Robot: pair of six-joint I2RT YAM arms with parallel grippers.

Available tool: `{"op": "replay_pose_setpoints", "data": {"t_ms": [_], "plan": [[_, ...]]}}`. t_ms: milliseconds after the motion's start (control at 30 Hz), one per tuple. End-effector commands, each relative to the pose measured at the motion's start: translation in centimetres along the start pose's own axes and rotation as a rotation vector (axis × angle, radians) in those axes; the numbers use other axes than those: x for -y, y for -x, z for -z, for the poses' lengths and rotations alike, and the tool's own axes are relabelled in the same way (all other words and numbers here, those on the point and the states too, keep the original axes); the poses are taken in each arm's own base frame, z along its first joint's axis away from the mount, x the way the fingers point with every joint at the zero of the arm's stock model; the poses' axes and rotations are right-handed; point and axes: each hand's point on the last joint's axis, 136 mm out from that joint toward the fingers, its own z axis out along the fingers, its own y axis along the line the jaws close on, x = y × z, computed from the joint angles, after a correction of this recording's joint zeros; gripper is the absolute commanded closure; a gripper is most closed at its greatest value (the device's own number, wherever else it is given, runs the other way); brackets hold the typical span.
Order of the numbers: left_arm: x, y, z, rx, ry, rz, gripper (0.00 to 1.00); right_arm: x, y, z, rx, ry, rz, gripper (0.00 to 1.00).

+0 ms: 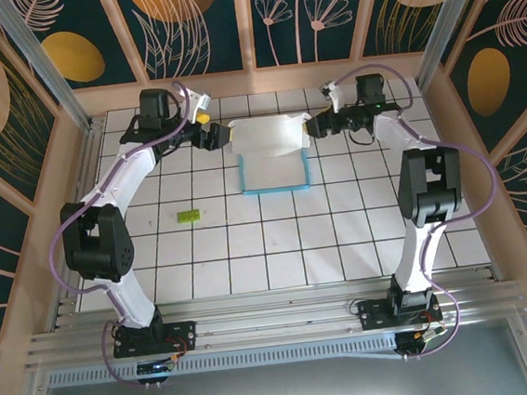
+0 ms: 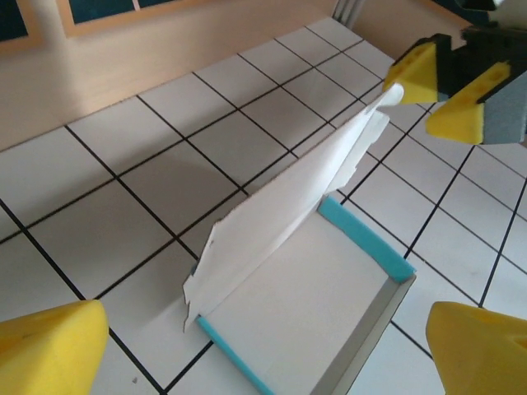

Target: Fold the paper box

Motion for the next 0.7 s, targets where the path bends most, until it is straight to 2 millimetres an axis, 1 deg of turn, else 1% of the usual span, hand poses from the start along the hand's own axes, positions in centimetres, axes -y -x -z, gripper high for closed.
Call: {"op": "replay_pose_setpoints", "data": {"t_ms": [0,67,133,200,267,333,400,567,667], "plan": [[0.0,-0.7,-0.6,0.039,-0.026,-0.043,0.01,1.2,0.4,-0.6,0.004,-0.028,0.046,0.30],[0.0,-1.2,-0.8,0.047,-0.027,-0.040,0.01,1.2,-0.2,-1.0,-0.010,-0.023,0.027,0.37],[-0.1,-1.6,-1.1,0.053,-0.033,-0.031,0.01,1.1,-1.2,-1.3,-0.022,-0.023,0.018,0.49],[-0.2,-1.7,-1.3,0.050,-0.039,-0.023,0.01,1.0,-1.8,-1.6,-0.021,-0.029,0.016,0.56],[-0.4,-1.9,-1.5,0.046,-0.033,-0.020,0.02,0.8,-2.0,-1.7,-0.016,-0.025,0.021,0.62],[-0.6,-2.1,-1.7,0.044,-0.035,-0.022,0.01,0.7,-1.9,-2.0,-0.011,-0.029,0.022,0.66],[-0.9,-2.7,-2.2,0.027,-0.034,-0.013,0.01,0.9,-2.0,-2.2,-0.011,-0.033,0.023,0.72],[-1.7,-3.4,-2.8,0.000,-0.016,0.013,0.01,1.0,-2.1,-2.4,-0.022,-0.043,0.027,0.85],[-2.4,-3.6,-3.2,-0.032,0.005,0.025,0.02,1.0,-2.3,-2.3,-0.034,-0.051,0.041,0.90]]}}
